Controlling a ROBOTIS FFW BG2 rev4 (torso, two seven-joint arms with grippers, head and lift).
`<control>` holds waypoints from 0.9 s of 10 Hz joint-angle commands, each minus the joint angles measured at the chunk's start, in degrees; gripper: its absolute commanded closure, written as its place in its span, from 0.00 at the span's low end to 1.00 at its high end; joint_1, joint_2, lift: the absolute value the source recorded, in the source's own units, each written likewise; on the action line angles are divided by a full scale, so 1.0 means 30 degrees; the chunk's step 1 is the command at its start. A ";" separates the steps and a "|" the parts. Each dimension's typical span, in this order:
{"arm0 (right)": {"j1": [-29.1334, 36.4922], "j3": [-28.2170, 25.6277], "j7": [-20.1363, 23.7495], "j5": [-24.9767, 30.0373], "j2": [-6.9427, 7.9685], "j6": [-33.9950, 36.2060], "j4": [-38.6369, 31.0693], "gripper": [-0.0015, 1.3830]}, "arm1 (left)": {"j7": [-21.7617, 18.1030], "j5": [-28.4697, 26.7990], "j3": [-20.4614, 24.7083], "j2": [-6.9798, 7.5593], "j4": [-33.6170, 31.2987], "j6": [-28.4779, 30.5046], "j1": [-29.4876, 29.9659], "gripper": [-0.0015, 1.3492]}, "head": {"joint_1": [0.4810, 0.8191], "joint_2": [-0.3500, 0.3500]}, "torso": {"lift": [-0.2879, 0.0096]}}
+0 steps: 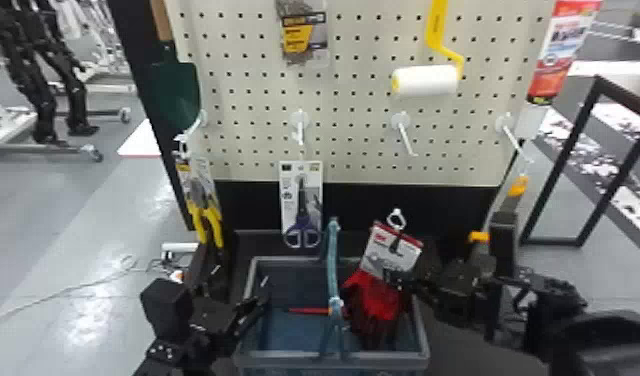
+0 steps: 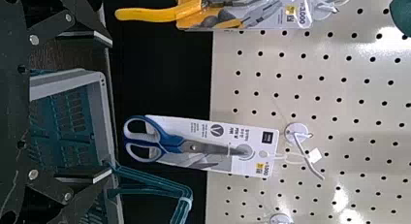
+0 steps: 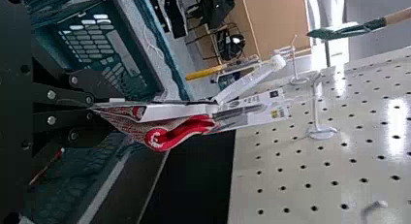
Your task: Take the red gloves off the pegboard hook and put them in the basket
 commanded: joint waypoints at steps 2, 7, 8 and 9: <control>-0.0317 0.0801 0.0533 -0.0046 0.0440 -0.0100 0.1467 0.93 | -0.0001 0.0000 0.0052 0.0003 0.0000 -0.0007 0.0058 0.26 | 0.20 0.50 | 0.63; -0.0816 0.1534 0.1324 0.0013 0.0558 -0.0012 0.2551 0.06 | -0.0001 0.0000 0.0110 -0.0085 0.0000 -0.0036 0.0029 0.26 | 0.20 0.50 | 0.63; -0.0786 0.1534 0.1324 0.0013 0.0558 -0.0012 0.2551 0.04 | -0.0001 0.0000 0.0081 -0.0085 0.0000 -0.0036 0.0029 0.26 | 0.20 0.50 | 0.63; -0.0786 0.1504 0.1324 0.0042 0.0587 -0.0012 0.2580 0.11 | -0.0001 0.0000 0.0081 -0.0085 0.0000 -0.0036 0.0029 0.26 | 0.20 0.50 | 0.63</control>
